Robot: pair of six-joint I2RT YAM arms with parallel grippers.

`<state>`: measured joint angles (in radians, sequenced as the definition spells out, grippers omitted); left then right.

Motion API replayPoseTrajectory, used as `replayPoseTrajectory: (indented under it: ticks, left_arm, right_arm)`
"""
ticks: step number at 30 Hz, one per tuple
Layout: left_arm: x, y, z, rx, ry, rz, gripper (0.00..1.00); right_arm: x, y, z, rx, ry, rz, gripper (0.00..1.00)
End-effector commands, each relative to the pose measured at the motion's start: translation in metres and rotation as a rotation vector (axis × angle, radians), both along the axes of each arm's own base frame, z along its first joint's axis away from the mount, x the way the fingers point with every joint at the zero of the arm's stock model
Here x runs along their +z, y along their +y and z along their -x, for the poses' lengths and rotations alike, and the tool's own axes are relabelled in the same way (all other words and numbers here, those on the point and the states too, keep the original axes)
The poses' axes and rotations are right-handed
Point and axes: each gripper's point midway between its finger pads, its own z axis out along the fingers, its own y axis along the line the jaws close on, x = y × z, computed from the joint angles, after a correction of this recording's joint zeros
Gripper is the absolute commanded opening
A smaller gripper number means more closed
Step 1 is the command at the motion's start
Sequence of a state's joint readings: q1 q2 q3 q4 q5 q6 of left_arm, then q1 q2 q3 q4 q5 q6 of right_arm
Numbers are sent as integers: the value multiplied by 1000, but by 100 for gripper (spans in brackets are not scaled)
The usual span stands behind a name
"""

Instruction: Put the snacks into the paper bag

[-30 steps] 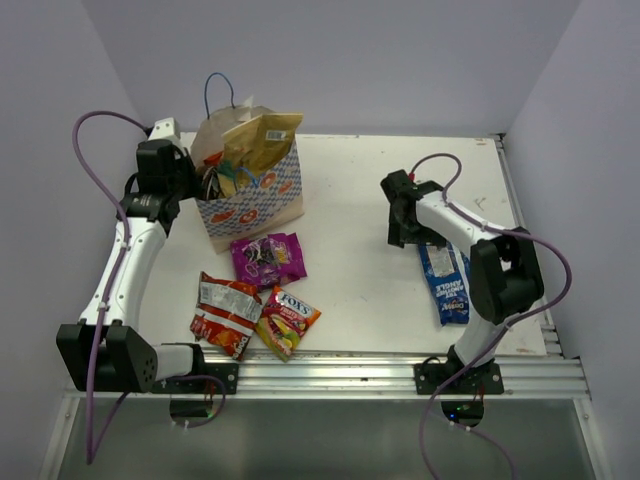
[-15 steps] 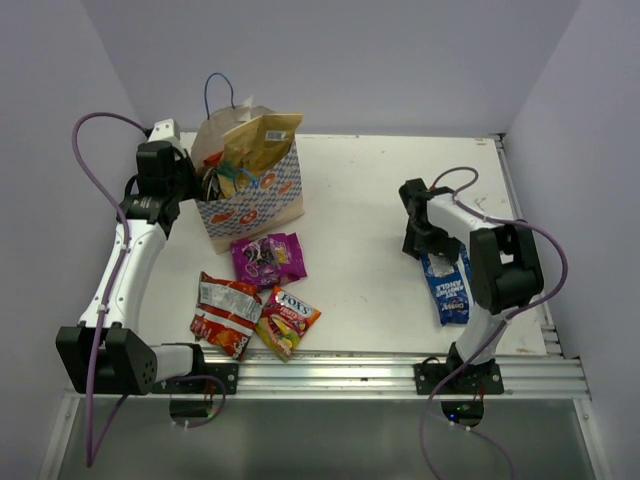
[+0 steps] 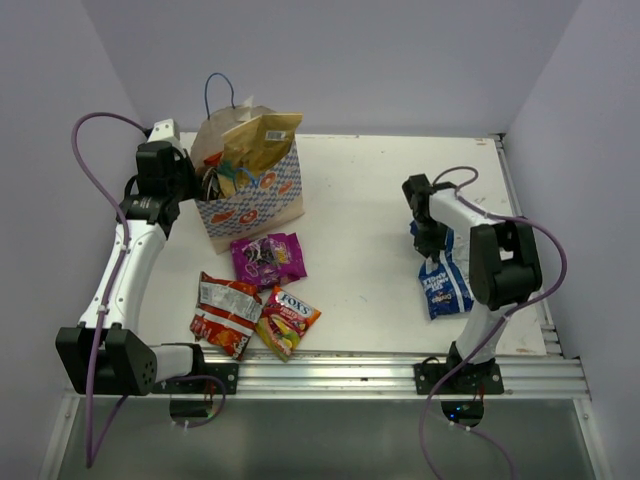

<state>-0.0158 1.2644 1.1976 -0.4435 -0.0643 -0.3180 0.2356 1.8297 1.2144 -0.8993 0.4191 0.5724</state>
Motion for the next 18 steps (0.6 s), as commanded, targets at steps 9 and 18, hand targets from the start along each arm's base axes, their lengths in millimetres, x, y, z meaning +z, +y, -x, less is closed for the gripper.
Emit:
replayPoseTrajectory:
  ticks: [9,18]
  left_arm:
    - [26,-7,-3,-37,-92,-3,0]
    - [25,-11,-1,-49,-94,13,0]
  right_arm:
    - [266,152,-160,395,-710,-290,0]
    - [460,337,-171,753,-1366,-857,0]
